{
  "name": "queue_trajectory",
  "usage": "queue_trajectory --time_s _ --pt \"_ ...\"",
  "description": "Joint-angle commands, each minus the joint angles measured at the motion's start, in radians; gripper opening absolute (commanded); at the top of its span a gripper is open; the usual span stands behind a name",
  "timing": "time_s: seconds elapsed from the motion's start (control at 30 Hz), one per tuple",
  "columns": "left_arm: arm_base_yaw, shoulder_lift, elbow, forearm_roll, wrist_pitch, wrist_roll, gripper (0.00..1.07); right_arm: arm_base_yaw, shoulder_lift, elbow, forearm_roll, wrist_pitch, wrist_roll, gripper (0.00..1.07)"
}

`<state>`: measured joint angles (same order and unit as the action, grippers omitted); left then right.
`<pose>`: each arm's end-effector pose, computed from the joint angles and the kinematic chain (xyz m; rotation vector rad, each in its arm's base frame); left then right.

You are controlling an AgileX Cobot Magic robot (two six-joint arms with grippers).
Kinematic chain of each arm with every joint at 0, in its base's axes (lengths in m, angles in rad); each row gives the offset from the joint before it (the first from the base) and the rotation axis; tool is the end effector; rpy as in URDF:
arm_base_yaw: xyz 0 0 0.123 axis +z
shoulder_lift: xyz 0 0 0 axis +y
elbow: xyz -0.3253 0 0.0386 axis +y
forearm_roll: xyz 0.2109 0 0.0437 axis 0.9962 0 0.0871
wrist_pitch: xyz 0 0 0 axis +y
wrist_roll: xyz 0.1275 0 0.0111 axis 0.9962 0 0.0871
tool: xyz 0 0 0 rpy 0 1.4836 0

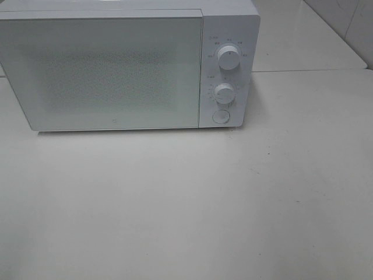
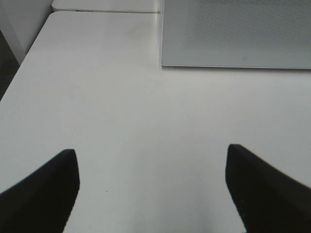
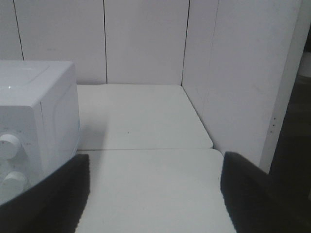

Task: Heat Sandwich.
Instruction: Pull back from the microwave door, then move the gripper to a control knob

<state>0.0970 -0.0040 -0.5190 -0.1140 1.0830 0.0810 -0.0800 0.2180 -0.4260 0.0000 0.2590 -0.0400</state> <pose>-0.0496 -0.0177 0.2458 -0.0080 2.0384 -0.0247 0.0159 -0.0013 0.3219 0.0307 1.5351 -0.0955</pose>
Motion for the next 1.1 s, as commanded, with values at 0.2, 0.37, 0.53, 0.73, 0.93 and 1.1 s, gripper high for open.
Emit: queue_trajectory --time_s 0.2,0.37,0.53,0.73,0.93,1.1 --pt "0.002 -0.024 0.003 -0.001 -0.014 -0.006 0.78 0.001 0.113 0.025 0.000 -0.216 0.004 0.73" --pt "0.002 -0.024 0.003 -0.001 -0.014 -0.006 0.78 0.001 0.218 0.025 0.000 -0.297 0.004 0.73" --pt "0.002 -0.024 0.003 -0.001 -0.014 -0.006 0.78 0.001 0.318 0.025 0.000 -0.373 0.004 0.73" --pt "0.002 -0.024 0.003 -0.001 -0.014 -0.006 0.78 0.044 0.434 0.025 -0.040 -0.498 0.005 0.73" --pt "0.002 -0.024 0.003 -0.001 -0.014 -0.006 0.78 0.180 0.549 0.025 -0.163 -0.558 0.005 0.73" --pt "0.002 -0.024 0.003 -0.001 -0.014 -0.006 0.78 0.265 0.692 0.025 -0.120 -0.615 0.005 0.73"
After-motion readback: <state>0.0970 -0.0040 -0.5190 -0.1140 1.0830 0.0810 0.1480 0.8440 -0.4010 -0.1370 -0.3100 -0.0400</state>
